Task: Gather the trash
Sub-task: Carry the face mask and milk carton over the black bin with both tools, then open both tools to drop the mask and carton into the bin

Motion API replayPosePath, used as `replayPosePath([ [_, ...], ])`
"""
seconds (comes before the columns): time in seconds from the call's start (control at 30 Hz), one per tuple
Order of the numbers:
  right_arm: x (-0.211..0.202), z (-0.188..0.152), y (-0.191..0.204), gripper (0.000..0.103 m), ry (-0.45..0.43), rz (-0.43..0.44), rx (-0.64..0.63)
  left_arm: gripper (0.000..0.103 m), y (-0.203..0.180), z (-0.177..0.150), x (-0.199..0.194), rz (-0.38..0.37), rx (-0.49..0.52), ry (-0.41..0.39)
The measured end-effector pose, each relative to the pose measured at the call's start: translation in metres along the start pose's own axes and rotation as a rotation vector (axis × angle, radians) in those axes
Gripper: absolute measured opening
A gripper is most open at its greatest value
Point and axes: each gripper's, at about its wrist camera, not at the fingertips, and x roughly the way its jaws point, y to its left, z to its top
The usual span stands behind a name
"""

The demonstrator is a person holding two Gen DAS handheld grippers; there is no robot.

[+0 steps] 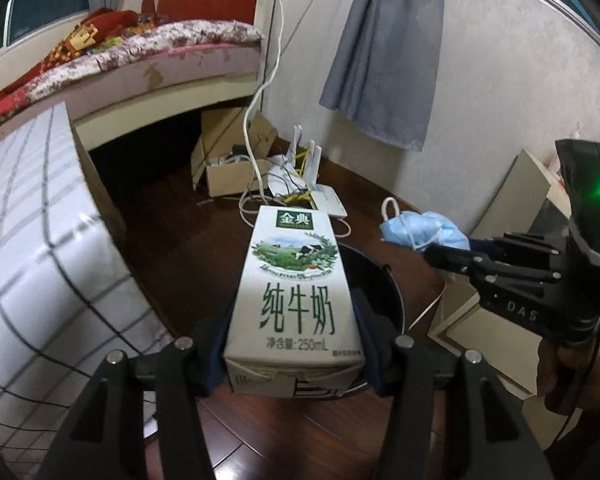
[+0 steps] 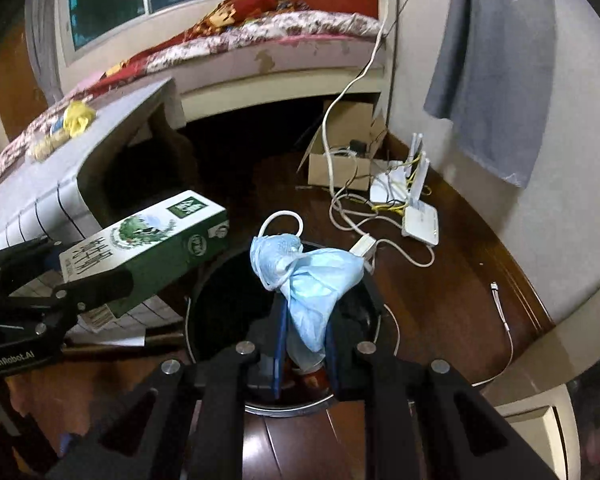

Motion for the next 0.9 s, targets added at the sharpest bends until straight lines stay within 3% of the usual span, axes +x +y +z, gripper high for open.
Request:
replayPosePath([
  [0.37,0.069,-0.008,-0.012,0.018,0.115,0.029,0.001,0.056,0.001,-0.011,0.045,-0.023,-0.010,0.092],
  [0.43,0.077,-0.009,-0.012,0.019,0.139,0.042,-0.011,0.058,0.005,-0.014,0.054,-0.066,-0.038,0.123],
  [0.47,0.082,-0.010,-0.011,0.024,0.151,0.045,-0.016,0.062,0.007,-0.015,0.059,-0.086,-0.057,0.138],
  [0.5,0.089,-0.012,-0.012,0.052,0.174,0.020,-0.027,0.071,0.008,-0.018,0.063,-0.082,-0.069,0.148],
  [0.53,0.094,-0.015,-0.014,0.090,0.197,-0.017,-0.028,0.095,0.010,-0.020,0.065,-0.054,-0.076,0.154],
  [0.57,0.099,-0.019,-0.019,0.096,0.214,-0.036,-0.021,0.103,0.010,-0.022,0.065,-0.040,-0.079,0.151],
  [0.77,0.104,-0.030,-0.037,0.102,0.246,-0.123,0.035,0.103,0.016,-0.032,0.065,0.065,-0.077,0.147],
  [0.9,0.101,-0.032,-0.034,0.102,0.243,-0.130,0.024,0.103,0.016,-0.032,0.060,0.086,-0.079,0.140],
])
